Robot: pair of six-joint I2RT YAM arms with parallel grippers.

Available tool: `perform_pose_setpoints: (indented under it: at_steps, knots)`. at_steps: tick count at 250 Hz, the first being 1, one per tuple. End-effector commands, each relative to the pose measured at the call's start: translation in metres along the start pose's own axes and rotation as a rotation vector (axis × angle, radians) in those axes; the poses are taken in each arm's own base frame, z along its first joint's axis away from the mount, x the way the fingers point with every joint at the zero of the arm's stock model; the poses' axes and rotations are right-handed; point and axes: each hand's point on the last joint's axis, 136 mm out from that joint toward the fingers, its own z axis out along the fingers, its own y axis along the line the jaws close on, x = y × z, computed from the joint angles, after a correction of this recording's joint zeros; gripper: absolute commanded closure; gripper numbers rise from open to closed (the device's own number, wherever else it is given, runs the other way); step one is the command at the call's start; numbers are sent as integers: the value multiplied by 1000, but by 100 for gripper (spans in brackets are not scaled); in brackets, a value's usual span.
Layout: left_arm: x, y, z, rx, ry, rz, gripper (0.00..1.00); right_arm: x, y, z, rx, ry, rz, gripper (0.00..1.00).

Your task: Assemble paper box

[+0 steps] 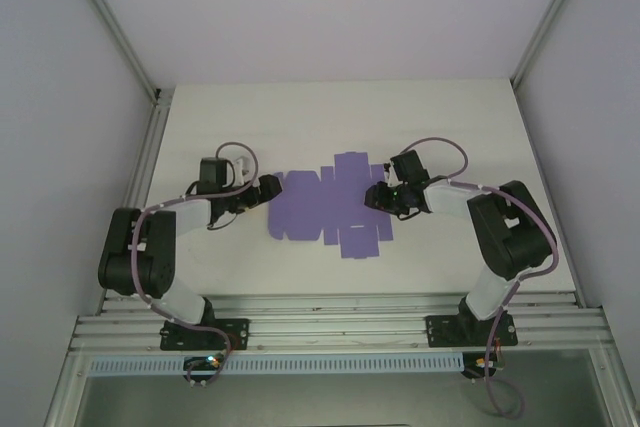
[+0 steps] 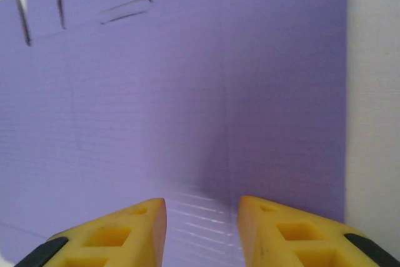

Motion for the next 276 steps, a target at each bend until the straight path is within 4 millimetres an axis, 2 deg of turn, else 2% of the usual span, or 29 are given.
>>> perform_pose_setpoints:
  at_steps: [1,41,72,108,135,145,177,215,250,276]
  knots:
    - [18,-13,6,102,86,-26,0,12,-8,7,26,47,55,63]
    - [35,-22,19,174,158,5,9,30,-23,18,44,94,83,64]
    - [36,-44,20,295,159,34,21,34,-25,24,30,96,89,66]
    - [31,-52,14,317,133,54,55,32,-18,23,-18,88,76,66]
    - [26,-59,6,311,110,86,92,24,-8,12,-59,58,47,63]
    - [23,-64,1,314,94,116,100,16,-4,2,-74,31,34,61]
    - [12,-92,-28,358,13,235,100,-11,14,-51,-139,-99,-17,43]
    - [9,-141,-73,476,-52,359,100,-22,26,-117,-185,-229,-115,25]
    - [19,-182,-116,584,-120,479,100,-23,55,-165,-368,-325,-242,23]
    - [25,-206,-142,652,-174,535,100,-25,73,-191,-488,-387,-335,20]
